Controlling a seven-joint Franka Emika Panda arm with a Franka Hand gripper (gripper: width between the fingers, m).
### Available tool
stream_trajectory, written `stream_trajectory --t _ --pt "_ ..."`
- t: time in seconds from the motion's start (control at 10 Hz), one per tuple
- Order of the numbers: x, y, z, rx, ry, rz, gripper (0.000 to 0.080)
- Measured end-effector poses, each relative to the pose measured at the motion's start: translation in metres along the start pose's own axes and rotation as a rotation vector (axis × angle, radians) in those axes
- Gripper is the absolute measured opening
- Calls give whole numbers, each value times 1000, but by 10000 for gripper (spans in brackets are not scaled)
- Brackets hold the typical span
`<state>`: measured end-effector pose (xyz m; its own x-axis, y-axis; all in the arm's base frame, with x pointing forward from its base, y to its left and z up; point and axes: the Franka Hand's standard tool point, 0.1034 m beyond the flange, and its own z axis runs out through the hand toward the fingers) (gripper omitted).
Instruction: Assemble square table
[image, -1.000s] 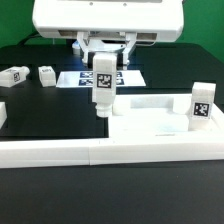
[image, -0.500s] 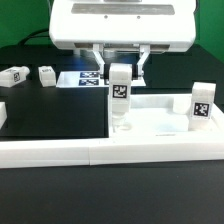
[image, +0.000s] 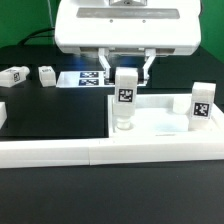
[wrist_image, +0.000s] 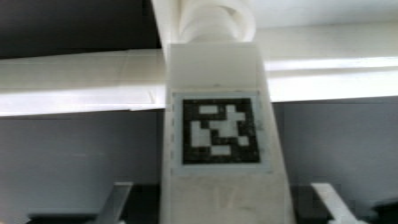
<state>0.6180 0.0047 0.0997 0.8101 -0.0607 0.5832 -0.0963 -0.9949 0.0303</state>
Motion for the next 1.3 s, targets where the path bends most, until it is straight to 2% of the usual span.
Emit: stream_trajectory --t 0.5,0.6,0.7,0.8,0.9,1.0,1.3 --pt "-4 2 4 -4 -8 0 290" --pt "-4 2 4 -3 -8 0 374" --pt "-4 2 4 -3 -8 0 374" --pt "-4 2 4 -3 -8 0 513" --pt "-4 2 4 -3 -8 0 606" --pt "-4 2 4 -3 -8 0 640" --pt "-4 2 4 -3 -8 0 647"
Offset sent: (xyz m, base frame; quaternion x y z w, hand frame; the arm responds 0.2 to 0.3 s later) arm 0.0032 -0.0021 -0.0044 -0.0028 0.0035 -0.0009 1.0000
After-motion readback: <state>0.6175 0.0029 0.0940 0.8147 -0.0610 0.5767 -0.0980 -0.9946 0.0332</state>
